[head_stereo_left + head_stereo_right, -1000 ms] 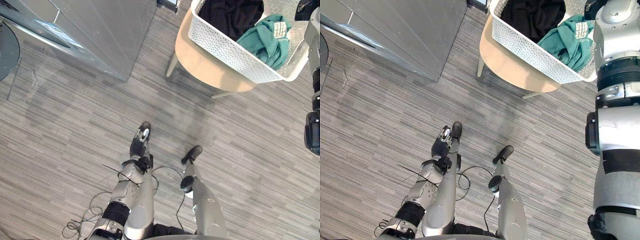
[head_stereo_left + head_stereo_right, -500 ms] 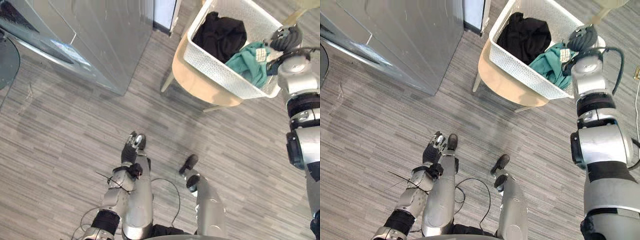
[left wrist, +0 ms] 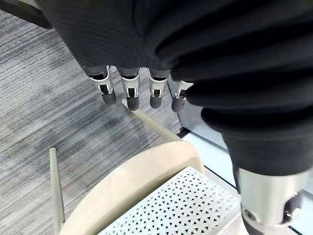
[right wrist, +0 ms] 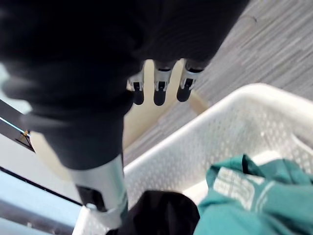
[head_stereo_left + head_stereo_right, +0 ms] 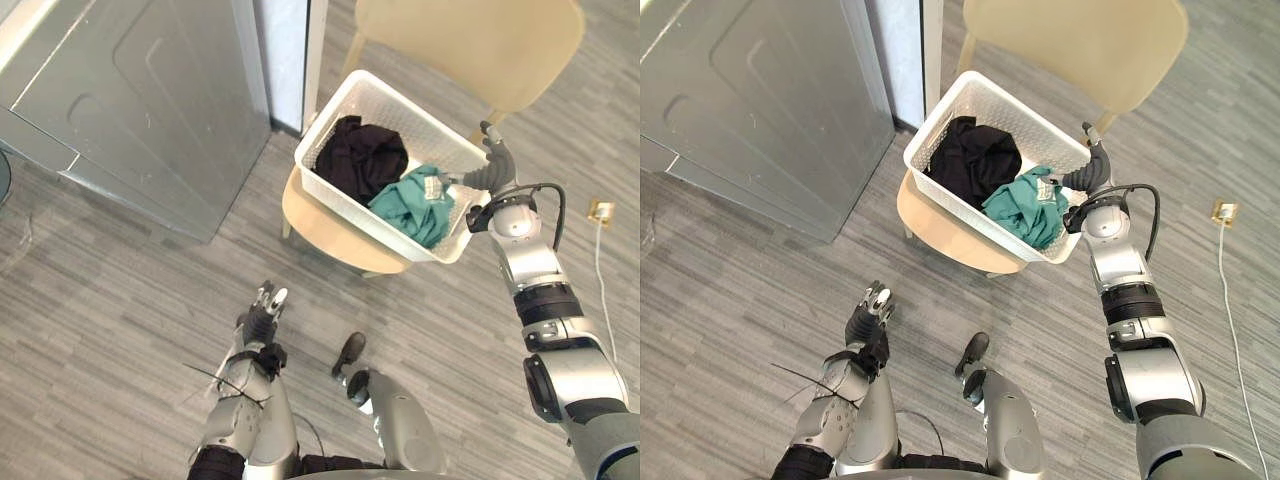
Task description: Pick up the laundry basket with both hands and put the clothes into the washing machine.
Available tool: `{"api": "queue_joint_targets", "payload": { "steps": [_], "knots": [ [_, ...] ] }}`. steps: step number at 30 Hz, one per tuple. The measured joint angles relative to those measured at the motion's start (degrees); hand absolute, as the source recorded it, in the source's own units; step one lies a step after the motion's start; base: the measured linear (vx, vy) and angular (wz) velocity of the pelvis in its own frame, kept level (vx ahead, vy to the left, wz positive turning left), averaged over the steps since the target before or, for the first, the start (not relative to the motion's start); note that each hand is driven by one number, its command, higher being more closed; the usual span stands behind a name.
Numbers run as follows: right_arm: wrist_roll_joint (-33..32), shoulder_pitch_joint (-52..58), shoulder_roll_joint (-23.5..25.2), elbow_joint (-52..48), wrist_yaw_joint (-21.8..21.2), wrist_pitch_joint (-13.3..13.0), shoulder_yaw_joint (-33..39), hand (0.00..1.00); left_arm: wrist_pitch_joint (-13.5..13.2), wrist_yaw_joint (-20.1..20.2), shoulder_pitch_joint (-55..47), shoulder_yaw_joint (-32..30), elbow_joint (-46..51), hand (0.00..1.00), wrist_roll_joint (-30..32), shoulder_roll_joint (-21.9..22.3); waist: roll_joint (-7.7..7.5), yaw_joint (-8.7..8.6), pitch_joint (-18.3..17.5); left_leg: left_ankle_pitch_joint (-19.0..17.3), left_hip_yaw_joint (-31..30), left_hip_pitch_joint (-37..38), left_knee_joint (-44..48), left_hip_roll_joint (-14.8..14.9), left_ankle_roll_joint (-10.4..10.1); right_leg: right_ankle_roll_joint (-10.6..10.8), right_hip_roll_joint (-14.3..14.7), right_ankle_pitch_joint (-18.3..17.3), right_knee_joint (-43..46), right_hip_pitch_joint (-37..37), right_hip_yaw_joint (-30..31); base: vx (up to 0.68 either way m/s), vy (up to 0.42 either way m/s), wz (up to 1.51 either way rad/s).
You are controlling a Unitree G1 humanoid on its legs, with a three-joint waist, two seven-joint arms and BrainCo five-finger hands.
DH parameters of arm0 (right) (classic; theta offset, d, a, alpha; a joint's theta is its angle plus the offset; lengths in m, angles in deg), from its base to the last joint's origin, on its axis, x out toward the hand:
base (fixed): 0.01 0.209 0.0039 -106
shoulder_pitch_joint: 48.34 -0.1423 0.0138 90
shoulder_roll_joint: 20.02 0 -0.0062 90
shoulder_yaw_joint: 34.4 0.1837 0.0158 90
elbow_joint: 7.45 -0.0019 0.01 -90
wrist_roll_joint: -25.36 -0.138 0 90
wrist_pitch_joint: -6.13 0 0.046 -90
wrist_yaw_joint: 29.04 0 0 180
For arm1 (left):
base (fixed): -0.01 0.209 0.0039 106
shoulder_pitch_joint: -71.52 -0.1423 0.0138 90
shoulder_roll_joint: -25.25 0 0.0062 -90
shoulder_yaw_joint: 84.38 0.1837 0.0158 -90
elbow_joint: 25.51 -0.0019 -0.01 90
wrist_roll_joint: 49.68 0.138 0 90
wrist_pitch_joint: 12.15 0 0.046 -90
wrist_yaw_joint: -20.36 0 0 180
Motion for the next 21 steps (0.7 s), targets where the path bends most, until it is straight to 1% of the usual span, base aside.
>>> {"api": "queue_joint_targets", "payload": {
  "steps": [1,2,3,4,5,6,7,9,11,13,14,15,16,17,19,21],
  "knots": [
    [0.00,-0.39,0.17,0.49,-0.20,0.03,-1.14,0.00,-0.01,0.01,-0.01,-0.10,0.03,0.00,0.05,-0.04,-0.06,0.20,0.03,1.25,-0.23,0.58,-4.99,-1.22,-1.45,0.05,-0.37,0.03,0.03,-0.11,0.03,0.19,0.110,-0.09],
    [-0.03,-1.50,0.43,1.40,-0.86,-0.07,-3.45,0.00,-0.05,0.09,-0.53,-0.41,0.11,0.00,0.44,0.00,0.25,0.99,-0.05,5.92,-0.88,2.34,-12.85,-2.67,-3.70,0.37,-0.30,0.08,0.60,-0.61,0.61,0.19,0.178,-0.53],
    [-0.04,-2.61,0.76,2.16,-1.07,-0.13,-4.88,0.00,-0.13,0.14,-1.35,-0.37,0.25,0.00,0.99,0.00,0.66,2.01,-0.26,12.08,-1.42,3.23,-14.69,-2.45,-3.03,1.65,0.60,-0.36,1.08,-0.98,1.59,0.21,0.243,-0.56],
    [-0.04,-3.73,1.07,2.47,-1.08,-0.46,-4.86,0.00,-0.12,0.31,-0.49,-0.32,-0.28,0.00,1.23,-1.04,-0.77,2.07,-0.10,12.68,-1.66,1.40,-13.20,-3.63,-3.37,2.73,-0.45,-0.24,0.66,-1.68,1.90,0.17,0.208,-0.30],
    [-0.04,-4.82,0.95,3.18,-1.05,-0.50,-4.45,0.00,-0.13,0.50,-0.13,-0.27,-0.43,0.00,1.38,-1.55,-0.85,1.74,-0.08,12.28,-1.76,0.67,-13.08,-4.23,-2.96,2.80,-0.90,-0.19,0.53,-1.96,1.45,0.14,0.192,0.17],
    [0.00,-9.14,0.50,6.65,-1.00,-0.51,-4.19,0.00,-0.20,1.14,0.20,-0.18,-0.82,0.00,1.57,-2.41,-0.98,1.93,-0.03,11.85,-1.12,-0.50,-12.63,-5.55,-2.25,4.05,-2.23,0.63,-0.07,-2.80,1.14,0.13,0.161,0.20],
    [0.00,-11.22,0.50,8.46,-1.02,-0.59,-4.30,0.00,-0.22,1.14,-0.05,-0.20,-0.91,0.00,1.59,-2.60,-0.98,2.08,-0.02,11.72,-0.97,-0.61,-12.53,-6.05,-2.05,4.23,-2.52,0.74,-0.78,-2.70,1.21,0.11,0.146,0.05],
    [0.00,-18.11,0.18,14.45,-0.98,-1.42,-5.05,0.00,-0.30,1.15,-0.48,-0.14,-1.07,0.00,2.13,-2.69,-0.96,3.31,-0.01,11.13,0.46,-0.94,-11.94,-6.76,-1.20,5.85,-3.05,2.03,-3.17,-2.52,1.63,0.06,0.085,-0.17],
    [-0.04,-21.62,-1.63,17.55,-0.88,-2.32,-6.33,0.00,-0.80,1.21,-0.13,0.24,-1.09,0.00,2.13,-2.67,-0.85,3.47,0.03,10.77,0.16,-2.67,-10.65,-6.85,-0.78,5.99,-3.04,2.73,-4.30,-2.82,1.51,0.01,0.059,-0.06],
    [-0.14,-24.32,-4.50,21.78,-0.80,-2.28,-7.06,0.00,-1.24,1.19,0.38,0.68,-1.97,0.00,2.12,-2.41,-0.81,3.73,0.05,10.71,-0.18,-5.01,-10.42,-6.65,-0.79,5.98,-2.53,3.71,-5.48,-4.20,0.85,-0.05,0.046,0.01],
    [-0.15,-24.83,-5.03,23.09,-0.80,-2.22,-7.06,0.00,-1.23,1.18,0.44,0.79,-2.17,0.00,2.12,-2.36,-0.80,3.99,0.05,10.71,-0.28,-5.51,-10.42,-6.55,-0.79,5.99,-2.42,3.90,-5.66,-4.69,0.85,-0.05,0.020,-0.06],
    [-0.28,-25.15,-6.23,25.79,-0.73,-2.19,-7.07,0.00,-1.24,1.10,0.98,0.90,-3.07,0.00,2.11,-2.14,-0.67,4.77,0.13,10.74,-0.42,-6.18,-10.84,-6.51,-0.80,5.84,-2.26,4.32,-6.16,-5.33,0.84,-0.02,0.004,-0.07],
    [-0.45,-25.25,-6.64,27.27,-0.73,-2.16,-7.07,0.00,-1.24,1.05,1.30,0.90,-3.51,0.00,2.11,-2.04,-0.49,5.01,0.23,10.81,-0.54,-6.36,-11.00,-6.52,-0.87,5.84,-2.14,4.55,-6.59,-5.33,0.72,0.00,0.000,0.00],
    [-0.48,-25.39,-6.85,29.78,-0.69,-1.98,-7.09,0.00,-1.25,0.94,1.47,0.89,-3.63,0.00,2.09,-2.01,-0.24,5.05,0.38,11.20,-0.87,-6.61,-11.66,-6.68,-0.98,5.85,-2.00,4.84,-7.27,-5.37,0.34,-0.02,-0.005,0.09],
    [0.15,-26.39,-7.22,31.45,0.37,-2.43,-8.19,0.00,-1.26,0.85,1.91,0.90,-3.64,0.00,2.02,-1.85,0.01,4.96,0.47,12.16,-1.32,-6.70,-13.23,-7.11,-1.12,5.87,-1.89,5.27,-8.28,-5.51,-0.20,0.00,-0.008,0.12],
    [0.48,-28.71,-8.65,34.20,0.45,-2.30,-9.66,0.00,-1.45,0.81,3.18,0.96,-3.61,0.00,1.99,-0.97,0.29,5.11,0.50,13.18,-1.95,-7.06,-14.81,-7.39,-1.23,5.85,-1.27,5.65,-9.50,-5.57,-1.08,0.02,-0.023,0.15]
  ]
}}
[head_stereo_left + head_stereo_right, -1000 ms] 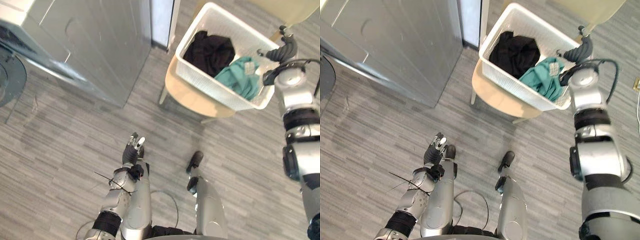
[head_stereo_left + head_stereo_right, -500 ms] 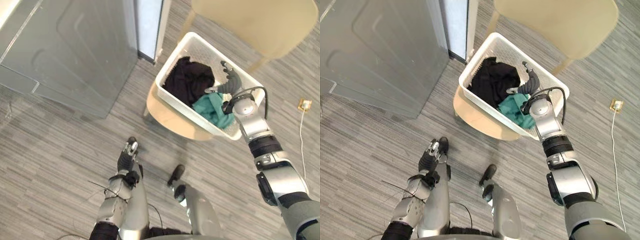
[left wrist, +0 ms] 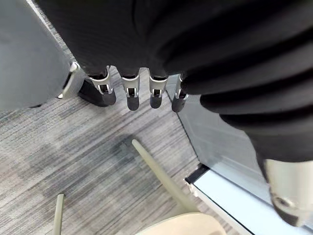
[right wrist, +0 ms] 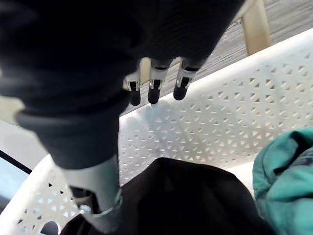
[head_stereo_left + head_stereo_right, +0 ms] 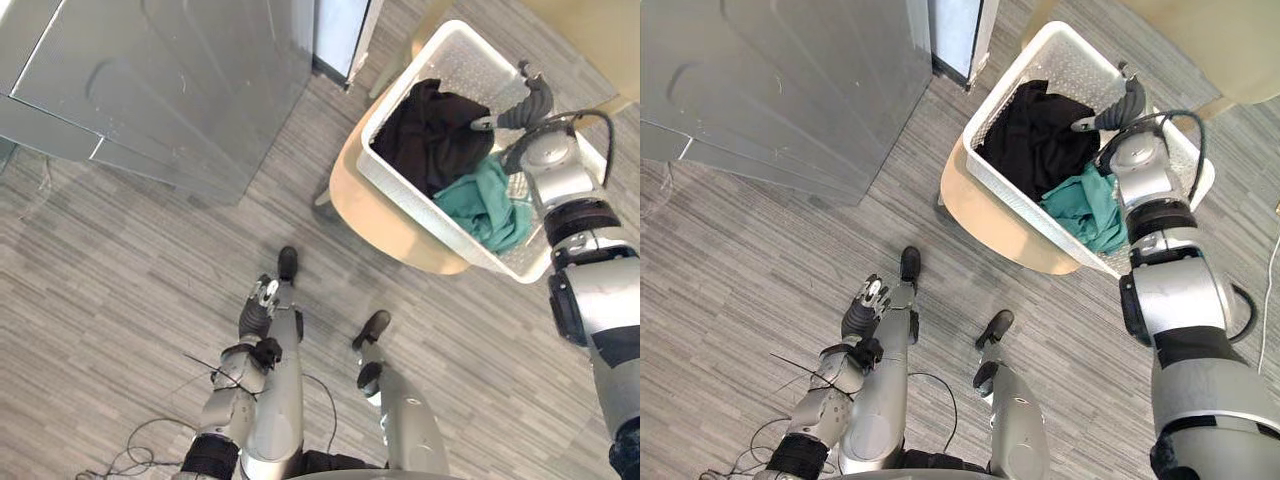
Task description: Pick up the laundry basket with both hands and put the clothes into the washing machine.
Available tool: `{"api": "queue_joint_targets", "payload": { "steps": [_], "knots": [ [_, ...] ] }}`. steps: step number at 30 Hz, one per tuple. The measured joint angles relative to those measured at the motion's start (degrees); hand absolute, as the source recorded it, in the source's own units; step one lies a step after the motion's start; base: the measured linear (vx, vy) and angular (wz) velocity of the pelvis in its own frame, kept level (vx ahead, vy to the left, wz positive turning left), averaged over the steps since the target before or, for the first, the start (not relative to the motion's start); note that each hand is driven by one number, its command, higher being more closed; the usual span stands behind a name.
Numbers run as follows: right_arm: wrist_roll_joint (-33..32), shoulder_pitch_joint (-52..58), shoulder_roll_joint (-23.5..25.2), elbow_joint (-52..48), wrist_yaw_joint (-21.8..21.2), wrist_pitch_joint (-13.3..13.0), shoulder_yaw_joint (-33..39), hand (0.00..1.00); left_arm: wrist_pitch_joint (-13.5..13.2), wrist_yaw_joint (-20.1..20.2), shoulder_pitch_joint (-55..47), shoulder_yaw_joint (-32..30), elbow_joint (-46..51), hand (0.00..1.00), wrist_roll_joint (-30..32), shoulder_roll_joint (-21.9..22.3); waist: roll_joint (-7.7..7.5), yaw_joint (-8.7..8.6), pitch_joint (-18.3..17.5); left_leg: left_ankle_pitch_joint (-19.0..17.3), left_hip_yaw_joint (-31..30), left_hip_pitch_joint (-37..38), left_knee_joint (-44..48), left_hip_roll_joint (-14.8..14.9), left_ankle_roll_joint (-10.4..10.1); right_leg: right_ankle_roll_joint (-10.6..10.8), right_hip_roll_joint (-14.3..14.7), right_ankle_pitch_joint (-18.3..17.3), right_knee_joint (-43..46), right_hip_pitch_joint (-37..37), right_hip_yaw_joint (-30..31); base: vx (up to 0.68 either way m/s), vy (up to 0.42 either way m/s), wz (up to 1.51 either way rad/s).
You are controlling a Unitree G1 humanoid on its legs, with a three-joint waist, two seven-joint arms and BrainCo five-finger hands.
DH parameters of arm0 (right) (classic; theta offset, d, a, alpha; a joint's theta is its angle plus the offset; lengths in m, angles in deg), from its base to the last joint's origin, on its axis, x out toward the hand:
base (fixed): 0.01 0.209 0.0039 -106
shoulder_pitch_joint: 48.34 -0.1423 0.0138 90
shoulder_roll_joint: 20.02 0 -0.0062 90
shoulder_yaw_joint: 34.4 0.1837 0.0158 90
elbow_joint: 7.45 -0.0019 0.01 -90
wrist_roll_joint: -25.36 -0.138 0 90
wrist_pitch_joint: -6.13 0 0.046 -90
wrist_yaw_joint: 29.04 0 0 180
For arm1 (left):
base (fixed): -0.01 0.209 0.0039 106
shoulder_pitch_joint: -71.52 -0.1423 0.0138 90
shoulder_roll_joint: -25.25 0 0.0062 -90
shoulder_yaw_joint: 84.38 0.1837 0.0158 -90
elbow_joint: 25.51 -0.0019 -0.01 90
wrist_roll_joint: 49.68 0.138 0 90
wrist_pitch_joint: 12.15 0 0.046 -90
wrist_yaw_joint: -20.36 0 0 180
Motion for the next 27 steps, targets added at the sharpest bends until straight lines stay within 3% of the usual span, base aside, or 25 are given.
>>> {"api": "queue_joint_targets", "payload": {
  "steps": [8,19,23,27],
  "knots": [
    [0.04,-1.54,-1.67,1.72,3.28,-0.36,-2.46,0.00,-0.01,-0.93,4.79,0.45,-1.30,0.00,-1.17,1.71,-0.01,0.43,-0.01,1.88,-1.04,-1.13,-3.11,-0.06,-0.54,-0.18,0.94,0.15,-1.02,-1.14,-1.50,0.04,-0.022,0.07],
    [-0.07,-4.16,-2.56,2.09,6.66,0.11,-5.57,0.00,-0.04,-1.16,8.55,0.45,-5.93,0.00,-2.57,3.83,-0.18,0.88,-0.20,7.30,-2.37,-1.04,-11.65,1.03,-1.60,-0.92,2.45,0.64,-2.10,-3.64,-3.03,0.04,0.003,0.02],
    [-0.20,-1.53,0.24,-0.53,5.75,0.34,-3.09,0.00,-0.13,-2.22,10.37,0.21,-7.12,0.00,-3.38,3.74,-0.59,0.87,-0.45,7.32,-2.31,-0.44,-11.55,1.37,-1.59,-1.58,3.17,1.18,-3.04,-3.08,-2.53,0.07,0.030,-0.08],
    [-0.58,1.76,7.29,-0.47,3.23,1.39,-3.11,0.00,-0.43,-2.96,10.89,-0.15,-7.22,0.00,-4.46,3.64,-0.71,1.29,-0.51,7.78,-2.25,-0.45,-11.30,2.35,-2.16,-1.95,4.33,1.66,-4.13,-2.87,-1.60,0.08,0.017,-0.10]
  ]
}}
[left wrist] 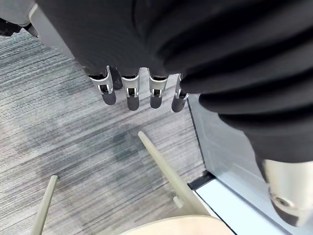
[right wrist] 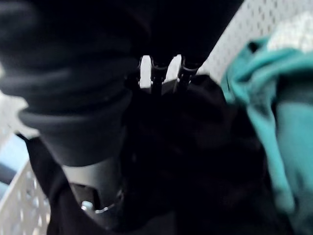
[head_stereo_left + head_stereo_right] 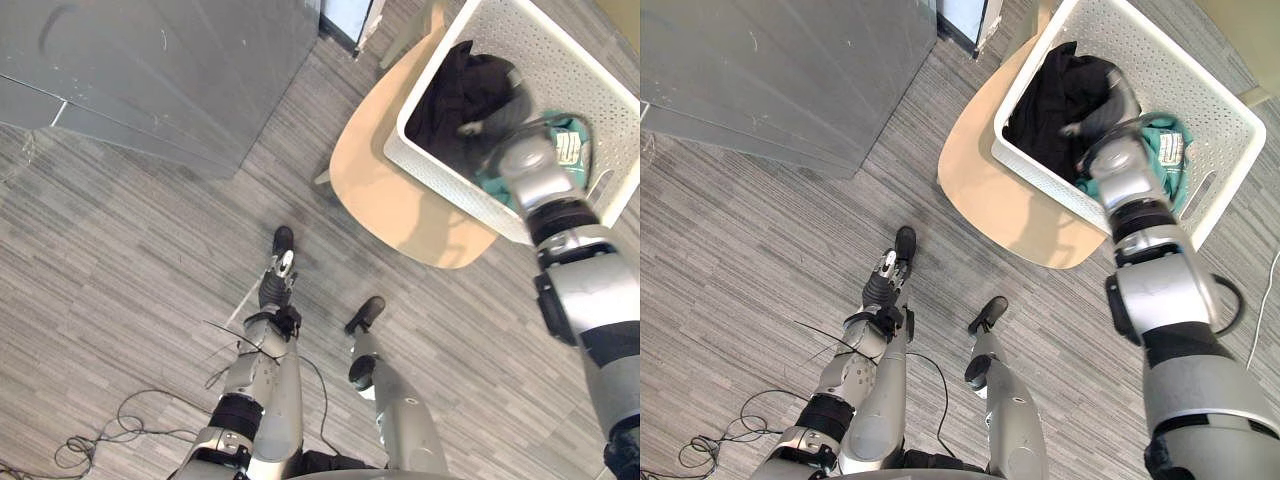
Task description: Pick up the laundry basket with both hands and put the clothes into the washing machine.
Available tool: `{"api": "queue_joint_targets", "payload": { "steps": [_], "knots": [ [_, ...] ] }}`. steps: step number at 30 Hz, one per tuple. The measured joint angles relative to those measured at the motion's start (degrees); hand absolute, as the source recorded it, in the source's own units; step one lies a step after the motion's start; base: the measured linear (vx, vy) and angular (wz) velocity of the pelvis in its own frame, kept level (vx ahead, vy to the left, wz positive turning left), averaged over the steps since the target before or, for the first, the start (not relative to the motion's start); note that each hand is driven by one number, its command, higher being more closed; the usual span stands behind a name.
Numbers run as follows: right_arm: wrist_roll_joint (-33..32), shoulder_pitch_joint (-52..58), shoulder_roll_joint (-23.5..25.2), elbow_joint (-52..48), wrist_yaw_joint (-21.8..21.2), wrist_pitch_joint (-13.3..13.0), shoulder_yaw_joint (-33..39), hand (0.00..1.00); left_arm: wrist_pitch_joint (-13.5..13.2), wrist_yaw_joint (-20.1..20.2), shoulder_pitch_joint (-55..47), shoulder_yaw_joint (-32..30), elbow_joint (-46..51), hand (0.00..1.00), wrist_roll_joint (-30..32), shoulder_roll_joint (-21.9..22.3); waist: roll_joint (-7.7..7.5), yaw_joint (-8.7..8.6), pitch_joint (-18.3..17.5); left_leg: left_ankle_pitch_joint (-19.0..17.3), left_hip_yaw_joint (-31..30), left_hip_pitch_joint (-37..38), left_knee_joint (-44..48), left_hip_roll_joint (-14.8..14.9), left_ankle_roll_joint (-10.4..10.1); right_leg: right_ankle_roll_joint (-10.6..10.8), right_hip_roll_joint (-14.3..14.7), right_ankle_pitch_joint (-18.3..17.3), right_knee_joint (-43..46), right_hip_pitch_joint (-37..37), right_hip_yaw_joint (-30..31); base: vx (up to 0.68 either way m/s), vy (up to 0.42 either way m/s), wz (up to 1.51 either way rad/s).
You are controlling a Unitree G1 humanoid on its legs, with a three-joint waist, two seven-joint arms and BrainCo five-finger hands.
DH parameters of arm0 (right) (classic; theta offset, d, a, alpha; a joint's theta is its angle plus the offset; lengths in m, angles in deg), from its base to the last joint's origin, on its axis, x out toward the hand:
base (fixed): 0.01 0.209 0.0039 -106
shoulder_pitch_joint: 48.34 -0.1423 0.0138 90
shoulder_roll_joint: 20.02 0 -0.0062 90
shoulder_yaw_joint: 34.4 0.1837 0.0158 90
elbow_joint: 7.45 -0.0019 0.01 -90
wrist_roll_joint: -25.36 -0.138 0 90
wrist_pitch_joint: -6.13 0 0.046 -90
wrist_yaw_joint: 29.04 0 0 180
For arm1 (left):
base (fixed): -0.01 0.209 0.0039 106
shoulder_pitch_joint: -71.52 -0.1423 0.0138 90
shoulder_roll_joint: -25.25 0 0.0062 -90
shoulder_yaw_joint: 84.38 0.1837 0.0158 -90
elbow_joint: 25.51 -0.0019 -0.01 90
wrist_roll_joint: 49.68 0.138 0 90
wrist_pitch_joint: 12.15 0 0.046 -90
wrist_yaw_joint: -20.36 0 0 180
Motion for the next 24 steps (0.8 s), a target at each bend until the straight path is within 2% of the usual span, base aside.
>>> {"api": "queue_joint_targets", "payload": {
  "steps": [10,15,16,20,24],
  "knots": [
    [0.01,-0.09,1.75,-0.46,0.06,-0.01,-0.33,0.00,-0.62,-0.67,1.67,-0.15,-0.03,0.00,-0.03,-1.95,-0.78,-0.77,-0.07,-0.12,0.20,-0.08,1.68,1.83,-0.08,-0.42,1.44,0.64,0.06,0.14,1.13,0.07,0.047,-0.07],
    [0.03,-1.36,2.12,2.01,-0.16,-0.02,-2.00,0.00,-0.69,-0.62,1.52,0.13,-0.01,0.00,-0.13,-2.82,-1.36,-0.29,-0.03,-0.08,0.19,-0.51,1.29,2.50,-0.09,-0.35,1.87,0.73,0.03,-0.49,0.92,0.05,0.058,-0.05],
    [0.04,-1.69,2.11,2.75,-0.31,0.02,-2.60,1.00,-0.69,-0.57,1.51,0.20,0.03,0.00,-0.31,-2.81,-1.36,-0.20,-0.03,-0.04,0.18,-0.55,1.22,2.45,-0.13,-0.31,1.85,0.76,0.00,-0.53,0.88,0.07,0.066,0.01],
    [-0.48,-2.90,1.94,5.13,-1.26,0.02,-4.31,1.00,-0.78,-0.06,1.53,0.72,0.51,0.00,-0.56,-2.68,-1.36,-0.14,-0.03,1.25,-0.28,-0.79,-1.12,1.72,-0.22,-0.08,1.78,1.28,-1.02,-0.96,0.10,0.10,0.075,0.09],
    [-6.02,-3.76,0.89,5.36,-4.19,0.06,-4.30,1.00,-0.76,0.97,1.52,1.92,1.15,0.00,-0.52,-2.63,-1.42,-0.17,-0.06,2.50,-0.84,-0.78,-2.81,1.23,-0.16,-0.01,1.48,1.35,-1.70,-0.90,-0.54,0.14,0.090,0.12]
  ]
}}
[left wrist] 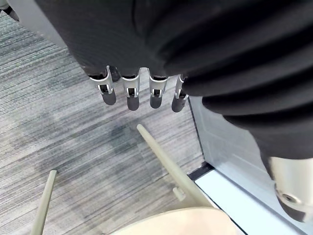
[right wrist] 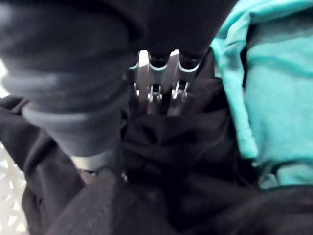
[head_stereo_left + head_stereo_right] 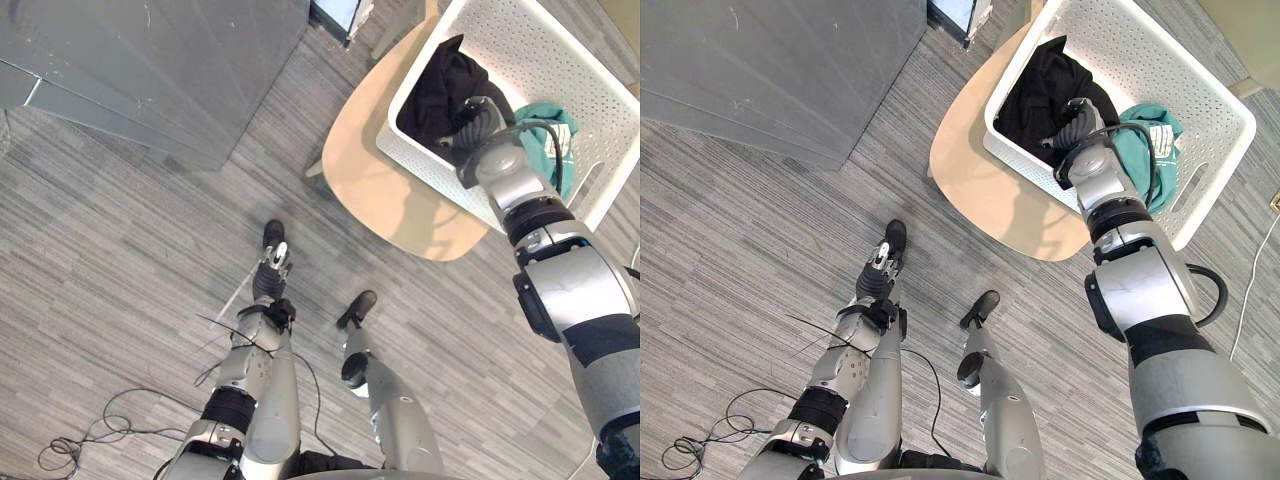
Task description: Pick up the laundry basket with both hands and put the clothes into the washing machine.
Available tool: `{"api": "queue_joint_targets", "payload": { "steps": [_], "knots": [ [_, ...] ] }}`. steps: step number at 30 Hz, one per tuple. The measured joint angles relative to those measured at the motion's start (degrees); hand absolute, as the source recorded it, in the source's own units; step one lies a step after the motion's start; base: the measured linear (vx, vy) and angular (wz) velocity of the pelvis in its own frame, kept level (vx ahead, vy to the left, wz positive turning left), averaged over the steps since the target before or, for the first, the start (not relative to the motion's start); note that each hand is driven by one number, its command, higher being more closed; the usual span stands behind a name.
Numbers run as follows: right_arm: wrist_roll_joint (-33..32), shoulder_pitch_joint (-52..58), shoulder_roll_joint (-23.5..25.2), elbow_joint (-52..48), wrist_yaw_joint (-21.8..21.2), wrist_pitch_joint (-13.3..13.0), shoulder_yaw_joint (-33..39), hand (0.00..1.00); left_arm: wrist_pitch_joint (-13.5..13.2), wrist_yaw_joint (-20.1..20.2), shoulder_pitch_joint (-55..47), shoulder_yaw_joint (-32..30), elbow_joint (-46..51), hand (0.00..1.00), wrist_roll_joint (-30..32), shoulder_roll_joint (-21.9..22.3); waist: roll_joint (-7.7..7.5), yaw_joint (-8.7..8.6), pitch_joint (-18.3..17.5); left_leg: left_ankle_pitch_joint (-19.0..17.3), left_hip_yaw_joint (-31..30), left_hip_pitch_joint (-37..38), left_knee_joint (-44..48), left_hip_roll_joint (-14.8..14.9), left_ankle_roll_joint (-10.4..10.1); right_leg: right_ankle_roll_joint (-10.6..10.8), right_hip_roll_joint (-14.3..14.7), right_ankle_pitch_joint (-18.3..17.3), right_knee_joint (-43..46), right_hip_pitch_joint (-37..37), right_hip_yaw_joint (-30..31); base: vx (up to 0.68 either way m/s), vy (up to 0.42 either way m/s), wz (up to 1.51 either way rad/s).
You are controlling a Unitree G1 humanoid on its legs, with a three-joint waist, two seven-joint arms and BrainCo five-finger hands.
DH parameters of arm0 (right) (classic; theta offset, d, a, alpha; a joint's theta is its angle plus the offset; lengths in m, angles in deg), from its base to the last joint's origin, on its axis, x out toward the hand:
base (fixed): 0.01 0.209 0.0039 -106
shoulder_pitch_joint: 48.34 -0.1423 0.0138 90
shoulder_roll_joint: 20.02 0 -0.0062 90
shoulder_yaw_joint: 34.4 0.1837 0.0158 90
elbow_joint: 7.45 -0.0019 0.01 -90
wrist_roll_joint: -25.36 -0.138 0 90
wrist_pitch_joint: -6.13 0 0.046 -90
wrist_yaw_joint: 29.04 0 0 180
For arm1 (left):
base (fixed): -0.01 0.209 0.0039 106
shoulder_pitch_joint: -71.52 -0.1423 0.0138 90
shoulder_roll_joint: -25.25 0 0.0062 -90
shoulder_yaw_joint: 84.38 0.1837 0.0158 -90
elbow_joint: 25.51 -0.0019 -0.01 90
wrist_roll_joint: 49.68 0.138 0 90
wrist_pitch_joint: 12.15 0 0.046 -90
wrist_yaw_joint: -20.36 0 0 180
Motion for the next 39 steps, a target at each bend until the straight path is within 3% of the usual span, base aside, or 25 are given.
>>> {"api": "queue_joint_targets", "payload": {
  "steps": [6,16,19,25,29,39],
  "knots": [
    [-12.80,1.66,-0.08,-1.68,-2.66,-0.35,3.17,1.00,0.02,1.14,0.04,0.09,1.53,0.00,0.07,1.26,0.00,-0.15,0.00,0.56,-0.38,0.72,-2.69,-0.31,-0.27,0.07,0.16,-0.13,-0.22,0.00,-1.05,0.12,0.100,0.05],
    [-27.85,7.63,1.99,-9.66,-1.28,-1.60,10.66,1.00,-0.01,0.89,0.28,-1.91,1.52,0.00,0.07,1.84,0.00,-0.01,0.00,1.01,0.80,3.37,-2.96,0.31,-0.41,0.06,0.17,-0.11,-0.29,1.89,-0.63,0.12,0.118,-0.02],
    [-30.05,9.61,1.95,-14.95,-0.69,-1.69,11.89,1.00,-0.07,0.68,0.23,-2.04,1.83,0.00,0.11,1.19,0.00,-0.95,0.00,0.97,1.05,5.10,-2.98,0.37,-0.43,0.06,0.25,-0.12,-0.55,3.55,-0.38,0.14,0.136,0.00],
    [-36.16,12.98,-1.53,-29.16,-0.67,-5.59,11.82,1.00,-0.36,0.60,-0.46,-2.00,6.13,0.00,0.11,-1.78,-0.06,-3.26,-0.03,0.90,2.21,7.39,-3.06,0.36,-0.46,0.03,0.26,-0.13,-0.43,5.12,0.76,0.08,0.125,-0.06],
    [-38.75,14.24,-5.58,-34.69,-1.89,-6.61,11.82,1.00,-1.05,0.76,-2.32,-2.01,9.19,0.00,0.10,-4.01,-0.10,-4.11,-0.03,0.91,2.35,8.71,-3.08,0.18,-0.45,-0.03,-0.01,-0.18,0.00,6.23,0.76,0.08,0.113,0.03],
    [-39.49,17.63,-8.79,-45.26,-3.13,-8.10,12.06,1.00,-1.12,1.18,-4.59,-1.54,18.01,0.00,3.63,-7.00,-0.68,-5.12,-0.45,-0.72,4.17,13.62,-3.14,-0.88,-0.43,0.62,-2.05,-1.88,3.03,9.16,1.60,0.06,0.081,0.02]
  ]
}}
